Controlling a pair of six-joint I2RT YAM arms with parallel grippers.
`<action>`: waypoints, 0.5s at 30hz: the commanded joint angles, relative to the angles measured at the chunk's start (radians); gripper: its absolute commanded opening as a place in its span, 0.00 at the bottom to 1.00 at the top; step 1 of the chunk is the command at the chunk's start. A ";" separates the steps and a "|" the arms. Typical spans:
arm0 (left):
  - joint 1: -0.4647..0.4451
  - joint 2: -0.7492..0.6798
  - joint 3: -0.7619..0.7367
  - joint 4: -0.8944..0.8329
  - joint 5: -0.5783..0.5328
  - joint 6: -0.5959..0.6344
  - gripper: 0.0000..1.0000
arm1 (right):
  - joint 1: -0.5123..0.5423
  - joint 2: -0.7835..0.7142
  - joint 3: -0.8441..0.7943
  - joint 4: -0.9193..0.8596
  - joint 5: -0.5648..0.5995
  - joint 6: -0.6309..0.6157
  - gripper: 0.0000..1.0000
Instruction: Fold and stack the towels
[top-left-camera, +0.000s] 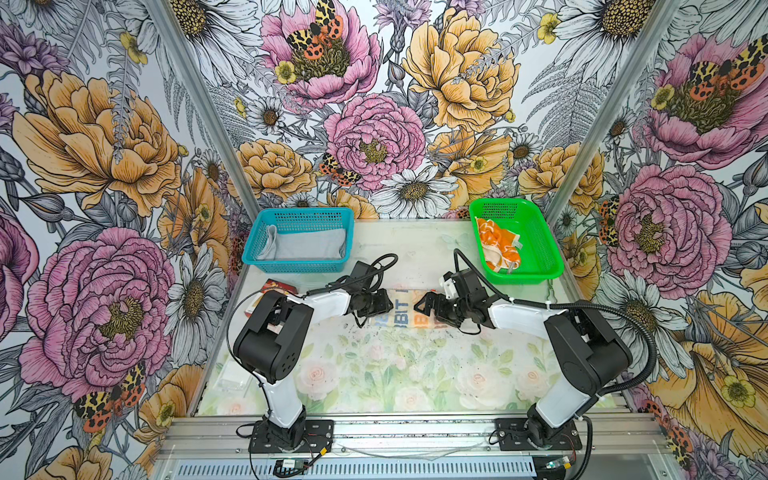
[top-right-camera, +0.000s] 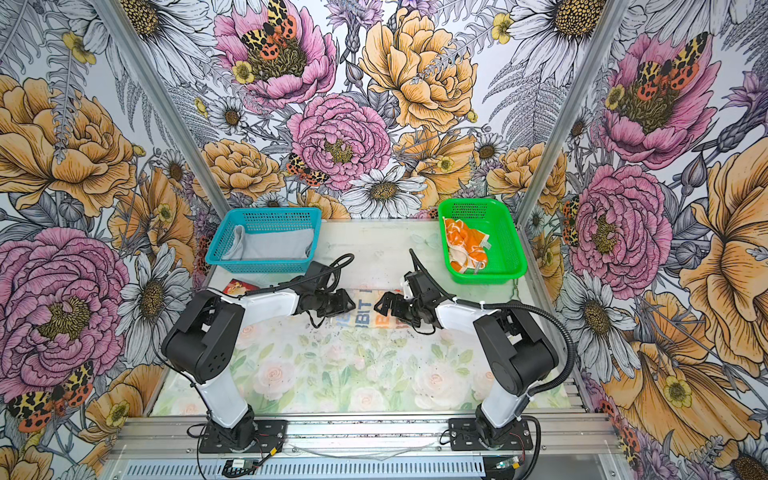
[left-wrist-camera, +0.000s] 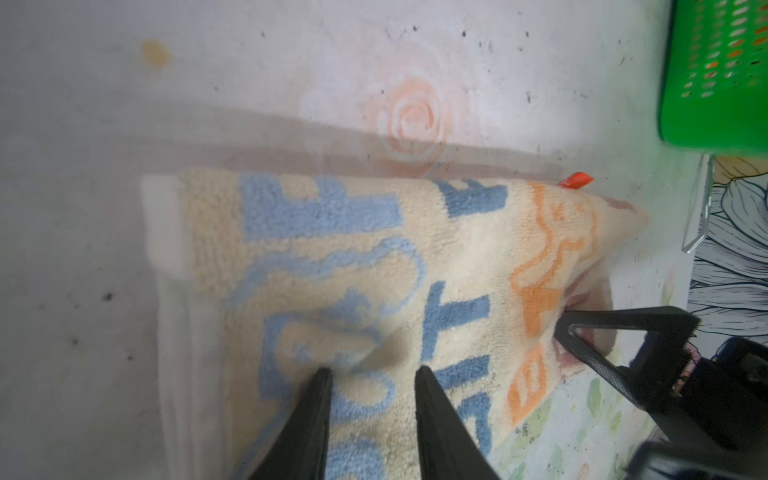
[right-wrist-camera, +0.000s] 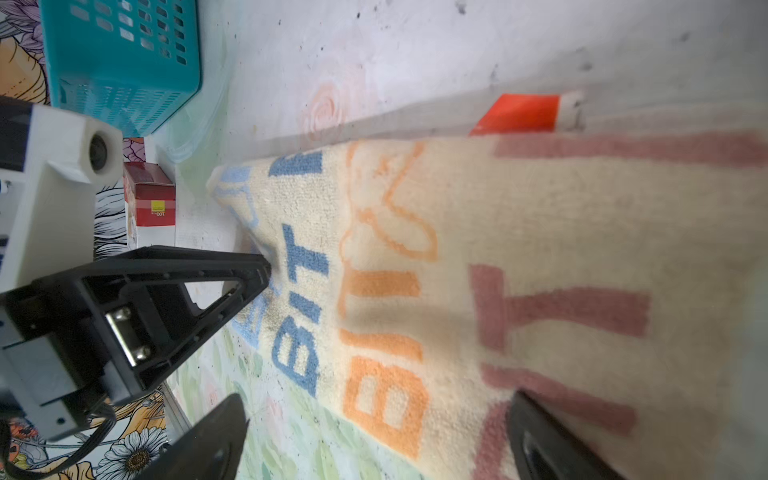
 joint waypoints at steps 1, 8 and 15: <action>0.035 0.014 0.005 0.011 -0.047 -0.015 0.37 | -0.014 -0.051 -0.075 -0.057 0.076 0.029 0.99; 0.077 0.048 -0.016 -0.015 -0.113 0.005 0.37 | -0.019 -0.121 -0.118 -0.178 0.183 -0.012 0.99; 0.080 -0.051 -0.032 -0.003 -0.105 0.038 0.38 | -0.031 -0.174 -0.092 -0.222 0.232 -0.038 0.99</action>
